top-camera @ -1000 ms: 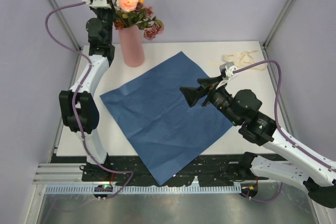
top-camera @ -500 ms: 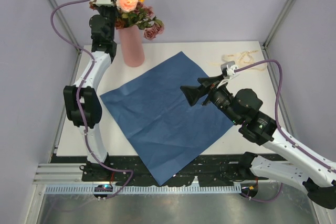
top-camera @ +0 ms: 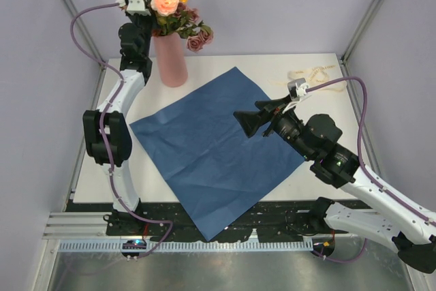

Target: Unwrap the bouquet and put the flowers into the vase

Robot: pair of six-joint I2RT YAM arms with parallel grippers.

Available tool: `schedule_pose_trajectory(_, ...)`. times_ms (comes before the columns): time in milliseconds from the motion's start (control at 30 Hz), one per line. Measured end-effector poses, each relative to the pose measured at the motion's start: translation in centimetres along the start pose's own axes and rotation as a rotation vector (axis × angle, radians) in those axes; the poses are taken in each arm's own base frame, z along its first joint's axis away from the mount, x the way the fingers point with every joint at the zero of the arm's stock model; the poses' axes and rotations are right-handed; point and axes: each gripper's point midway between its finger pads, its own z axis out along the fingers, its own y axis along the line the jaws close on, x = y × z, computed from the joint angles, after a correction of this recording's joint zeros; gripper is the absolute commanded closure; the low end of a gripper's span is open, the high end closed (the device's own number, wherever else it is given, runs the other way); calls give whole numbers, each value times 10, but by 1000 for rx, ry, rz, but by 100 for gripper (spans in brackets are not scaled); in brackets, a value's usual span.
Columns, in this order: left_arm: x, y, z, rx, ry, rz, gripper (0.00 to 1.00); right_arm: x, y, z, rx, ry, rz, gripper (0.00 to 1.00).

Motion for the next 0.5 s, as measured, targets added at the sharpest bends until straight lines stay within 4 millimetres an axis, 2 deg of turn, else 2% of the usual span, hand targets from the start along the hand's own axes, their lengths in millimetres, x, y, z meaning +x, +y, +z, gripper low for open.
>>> schedule_pose_trajectory(133,13,-4,-3,42,37,-14,52,1,2,0,-12,5,13,5)
schedule_pose_trajectory(200,27,-4,-9,55,69,-22,39,1,3,0,-16,6,17,5)
schedule_pose_trajectory(333,59,-4,-25,65,152,-46,31,0,4,-1,-21,4,25,5)
schedule_pose_trajectory(433,66,-2,-39,64,186,-47,28,-3,6,-3,-30,-1,34,5)
schedule_pose_trajectory(500,62,-3,-48,68,198,-45,23,-5,8,-6,-38,-8,42,5)
